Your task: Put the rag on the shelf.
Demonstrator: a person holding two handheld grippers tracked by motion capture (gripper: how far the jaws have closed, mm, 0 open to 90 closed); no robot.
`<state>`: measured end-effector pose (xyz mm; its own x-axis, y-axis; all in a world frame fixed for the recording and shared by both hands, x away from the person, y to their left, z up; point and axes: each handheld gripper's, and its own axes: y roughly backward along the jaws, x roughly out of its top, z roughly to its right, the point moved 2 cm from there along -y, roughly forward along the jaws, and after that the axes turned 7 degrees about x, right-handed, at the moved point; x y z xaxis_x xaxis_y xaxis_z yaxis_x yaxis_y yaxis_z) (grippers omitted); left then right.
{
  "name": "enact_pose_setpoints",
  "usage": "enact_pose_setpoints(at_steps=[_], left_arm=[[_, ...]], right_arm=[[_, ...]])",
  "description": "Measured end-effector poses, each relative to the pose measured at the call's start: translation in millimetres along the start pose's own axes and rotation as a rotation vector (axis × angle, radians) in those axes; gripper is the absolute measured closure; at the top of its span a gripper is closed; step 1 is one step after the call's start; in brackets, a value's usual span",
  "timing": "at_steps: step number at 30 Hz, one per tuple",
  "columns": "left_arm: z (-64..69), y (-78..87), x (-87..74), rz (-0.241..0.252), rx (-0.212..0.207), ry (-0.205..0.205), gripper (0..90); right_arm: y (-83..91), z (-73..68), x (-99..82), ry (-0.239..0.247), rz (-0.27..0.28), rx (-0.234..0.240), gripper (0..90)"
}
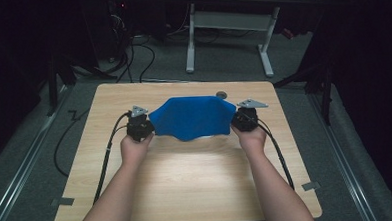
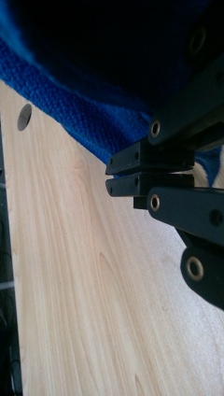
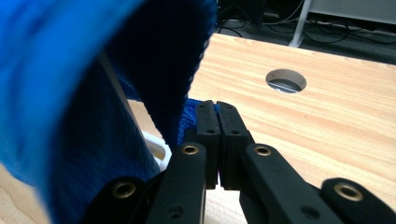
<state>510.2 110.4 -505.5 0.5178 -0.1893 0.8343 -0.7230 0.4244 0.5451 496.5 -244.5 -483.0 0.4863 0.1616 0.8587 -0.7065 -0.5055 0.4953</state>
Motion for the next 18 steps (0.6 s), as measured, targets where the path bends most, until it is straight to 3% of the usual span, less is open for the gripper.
enact_pose_setpoints(at_steps=[18], left_arm=[[-1.8,-7.6,-13.7,-0.049,-0.01,0.025,87.4]], right_arm=[[0.2,5.8,-15.8,-0.015,-0.034,-0.023,89.1]])
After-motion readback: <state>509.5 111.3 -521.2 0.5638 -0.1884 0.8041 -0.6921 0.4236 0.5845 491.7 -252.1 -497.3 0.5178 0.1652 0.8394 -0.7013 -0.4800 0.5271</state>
